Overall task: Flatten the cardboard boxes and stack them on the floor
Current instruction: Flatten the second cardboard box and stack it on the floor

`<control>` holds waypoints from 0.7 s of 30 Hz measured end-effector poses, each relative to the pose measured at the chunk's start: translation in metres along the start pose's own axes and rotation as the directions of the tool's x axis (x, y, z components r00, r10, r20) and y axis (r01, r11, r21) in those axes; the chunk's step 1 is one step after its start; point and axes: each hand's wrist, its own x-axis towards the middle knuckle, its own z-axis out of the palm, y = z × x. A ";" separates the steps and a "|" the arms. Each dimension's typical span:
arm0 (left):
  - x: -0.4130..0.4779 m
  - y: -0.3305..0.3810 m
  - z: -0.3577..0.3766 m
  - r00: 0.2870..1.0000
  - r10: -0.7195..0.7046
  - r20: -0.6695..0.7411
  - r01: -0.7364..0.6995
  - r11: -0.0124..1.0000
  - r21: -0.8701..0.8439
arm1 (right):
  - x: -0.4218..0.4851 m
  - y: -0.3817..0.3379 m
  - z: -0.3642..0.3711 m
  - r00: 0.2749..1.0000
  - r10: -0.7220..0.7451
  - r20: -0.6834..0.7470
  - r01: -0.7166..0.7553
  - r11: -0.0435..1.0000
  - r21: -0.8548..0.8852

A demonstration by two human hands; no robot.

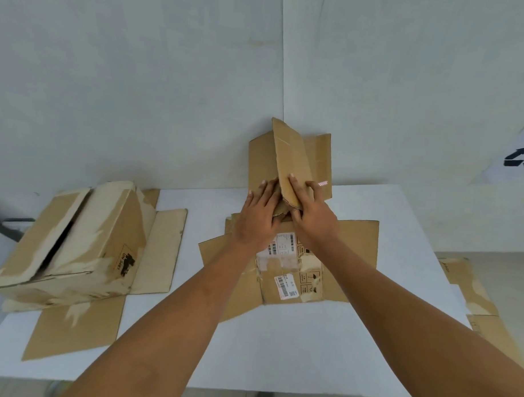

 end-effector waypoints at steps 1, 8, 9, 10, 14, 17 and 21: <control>0.002 -0.003 0.004 1.000 -0.003 0.002 0.003 1.000 0.009 | 0.003 0.001 0.003 1.000 0.002 0.000 -0.002 1.000 -0.009; -0.004 -0.028 0.031 0.999 0.034 -0.006 -0.034 0.999 -0.014 | -0.004 0.009 0.022 1.000 -0.011 0.015 0.011 1.000 -0.004; -0.010 -0.032 0.037 1.000 0.029 0.009 -0.028 0.999 -0.046 | -0.009 0.009 0.028 0.999 0.013 0.033 -0.014 1.000 0.014; -0.018 -0.036 0.043 0.999 0.020 0.026 -0.018 0.997 -0.076 | -0.016 0.010 0.034 0.998 0.038 0.050 -0.040 0.999 0.034; -0.042 -0.049 0.053 0.993 -0.109 0.056 0.116 0.980 -0.161 | -0.033 0.024 0.061 0.990 0.117 0.082 -0.125 0.988 0.091; -0.056 -0.050 0.050 0.927 -0.350 0.133 0.373 0.891 -0.258 | -0.042 0.038 0.075 0.970 0.207 0.129 -0.226 0.961 0.157; -0.074 -0.062 0.065 0.823 -0.548 0.150 0.563 0.752 -0.342 | -0.055 0.051 0.083 0.937 0.309 0.162 -0.337 0.922 0.189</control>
